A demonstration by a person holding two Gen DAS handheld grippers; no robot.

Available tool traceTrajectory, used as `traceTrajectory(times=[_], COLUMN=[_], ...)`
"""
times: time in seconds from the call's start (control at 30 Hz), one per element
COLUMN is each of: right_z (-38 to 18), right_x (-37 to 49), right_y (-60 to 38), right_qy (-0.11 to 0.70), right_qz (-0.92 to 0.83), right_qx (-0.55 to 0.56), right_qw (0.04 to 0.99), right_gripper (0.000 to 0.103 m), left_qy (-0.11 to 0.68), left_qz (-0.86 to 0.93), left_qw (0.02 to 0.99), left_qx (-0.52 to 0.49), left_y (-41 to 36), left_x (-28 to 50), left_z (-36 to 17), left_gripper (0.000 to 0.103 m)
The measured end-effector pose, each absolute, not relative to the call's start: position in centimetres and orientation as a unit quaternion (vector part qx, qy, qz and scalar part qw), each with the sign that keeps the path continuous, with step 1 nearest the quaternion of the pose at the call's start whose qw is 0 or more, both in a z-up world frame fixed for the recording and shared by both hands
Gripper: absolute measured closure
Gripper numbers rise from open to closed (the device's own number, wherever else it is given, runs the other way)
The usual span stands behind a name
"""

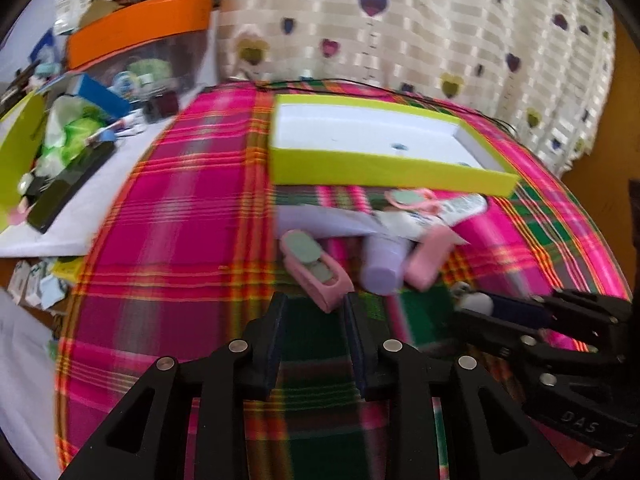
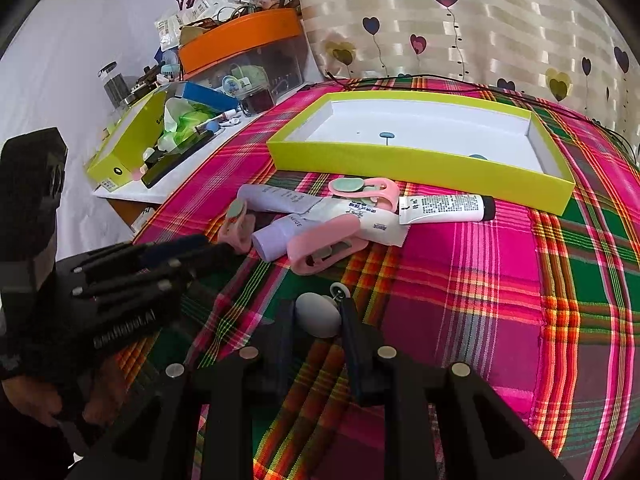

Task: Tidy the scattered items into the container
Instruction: 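Lower the right tool onto the white egg-shaped ball and close it, then grasp the pink clip with the left tool and lift it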

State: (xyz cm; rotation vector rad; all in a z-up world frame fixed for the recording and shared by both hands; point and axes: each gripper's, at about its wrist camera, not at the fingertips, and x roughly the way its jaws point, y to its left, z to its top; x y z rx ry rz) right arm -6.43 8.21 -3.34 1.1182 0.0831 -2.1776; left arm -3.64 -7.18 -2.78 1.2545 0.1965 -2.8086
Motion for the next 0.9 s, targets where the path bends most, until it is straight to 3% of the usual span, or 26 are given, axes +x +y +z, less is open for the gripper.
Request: traceTrajectory(times=[0.9], right_z=[-3.4], right_x=[-6.5], right_y=[8.5], right_qy=[0.025], right_qz=[-0.837], right_qx=[0.430], right_qw=[0.336], right_gripper=[0.079], left_qy=[0.093], left_qz=[-0.905], left_qw=[0.058], left_qx=[0.412], left_y=[-7.8], left_x=[-5.4], left_z=[-3.1], left_gripper=[0.073])
